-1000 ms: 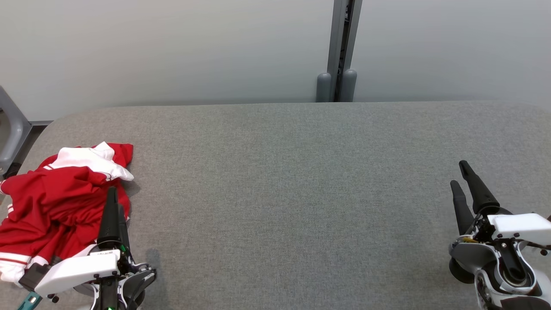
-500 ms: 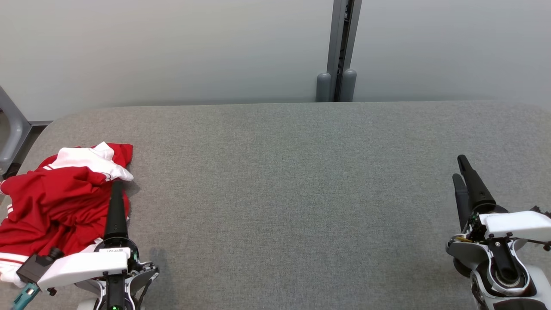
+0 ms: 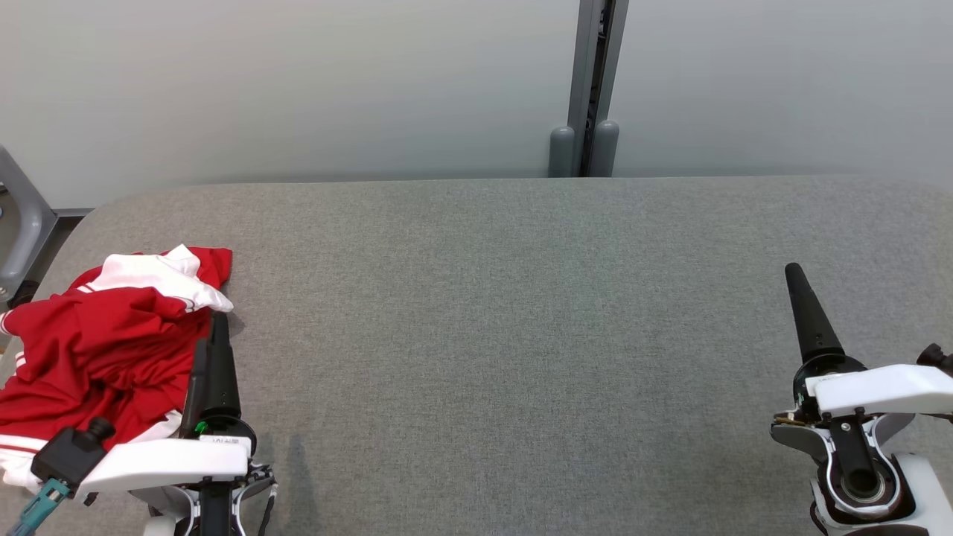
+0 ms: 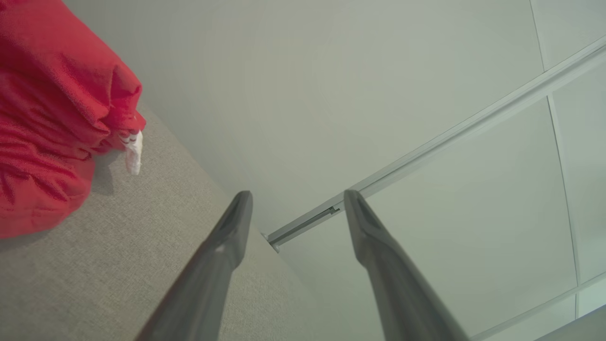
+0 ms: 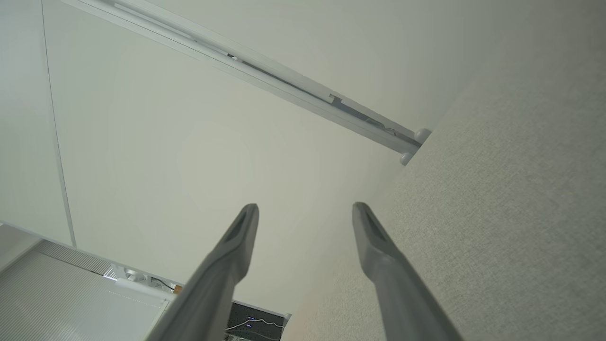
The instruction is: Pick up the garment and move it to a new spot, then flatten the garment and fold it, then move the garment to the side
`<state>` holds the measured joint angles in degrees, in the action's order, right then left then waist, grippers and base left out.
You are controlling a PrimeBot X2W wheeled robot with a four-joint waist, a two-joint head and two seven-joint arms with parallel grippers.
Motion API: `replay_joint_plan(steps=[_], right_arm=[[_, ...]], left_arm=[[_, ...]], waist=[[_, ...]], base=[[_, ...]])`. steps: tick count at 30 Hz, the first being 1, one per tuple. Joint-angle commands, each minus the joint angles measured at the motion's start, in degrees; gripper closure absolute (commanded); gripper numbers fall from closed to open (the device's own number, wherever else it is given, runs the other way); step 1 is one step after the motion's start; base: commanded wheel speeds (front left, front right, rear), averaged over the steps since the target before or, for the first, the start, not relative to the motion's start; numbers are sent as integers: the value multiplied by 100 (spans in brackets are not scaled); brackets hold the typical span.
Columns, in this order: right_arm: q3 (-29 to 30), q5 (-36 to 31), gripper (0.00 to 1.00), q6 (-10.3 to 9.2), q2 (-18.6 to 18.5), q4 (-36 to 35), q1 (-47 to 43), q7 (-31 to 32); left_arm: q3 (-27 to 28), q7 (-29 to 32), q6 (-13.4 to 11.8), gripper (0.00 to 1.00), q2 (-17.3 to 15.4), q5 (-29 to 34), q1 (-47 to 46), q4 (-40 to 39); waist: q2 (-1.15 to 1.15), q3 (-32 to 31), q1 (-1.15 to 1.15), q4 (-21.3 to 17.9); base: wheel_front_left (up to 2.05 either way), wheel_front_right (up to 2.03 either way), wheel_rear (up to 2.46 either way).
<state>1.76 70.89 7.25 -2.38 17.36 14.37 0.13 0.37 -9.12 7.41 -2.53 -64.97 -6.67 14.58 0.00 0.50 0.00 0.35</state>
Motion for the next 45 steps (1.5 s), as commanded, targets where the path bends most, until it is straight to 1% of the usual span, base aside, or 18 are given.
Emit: replay_joint_plan(steps=[1, 8, 9, 11, 16, 17, 21, 32, 45], right_arm=[[-14, -209, 0, 28, -67, -140, 18, -82], [-160, -1029, 0, 30, -67, -294, -79, -262], [-160, -1029, 0, 30, -67, -294, -79, -262], [-182, -1272, 0, 30, -68, -331, -103, -308], [-283, -1973, 0, 31, -69, -382, -143, -426], [-335, -2264, 0, 31, -69, -394, -172, -469], [-407, -2808, 0, 32, -70, -396, -228, -565], [-460, -3716, 0, 34, -71, -470, -340, -791], [-554, -4480, 0, 33, -73, -584, -432, -1035]], left_arm=[[30, -44, 5, 0, -22, 224, -48, -83], [35, -107, -63, 0, -22, 947, -24, -71], [35, -107, -63, 0, -22, 947, -24, -71], [18, -129, -92, 0, -23, 1185, -15, -80], [-18, -171, -177, 0, -25, 1666, 0, -84], [-40, -194, -216, 0, -26, 1859, 12, -79], [-76, -224, -267, 0, -28, 2254, 39, -54], [-80, -315, -333, 0, -33, 3218, 72, 8], [-125, -411, -338, 0, -38, 3920, 114, 61]], waist=[[0, -1, 0, 3], [0, -5, 0, 15], [0, -5, 0, 15], [0, -3, 0, 20], [0, 3, 0, 32], [0, 4, 0, 36], [0, 4, 0, 43], [0, 4, 0, 22], [0, 10, 0, 34]], base=[[0, 0, 0], [0, 0, 0], [0, 0, 0], [0, 0, 0], [0, 0, 0], [0, 0, 0], [0, 0, 0], [0, 0, 0], [0, 0, 0]])
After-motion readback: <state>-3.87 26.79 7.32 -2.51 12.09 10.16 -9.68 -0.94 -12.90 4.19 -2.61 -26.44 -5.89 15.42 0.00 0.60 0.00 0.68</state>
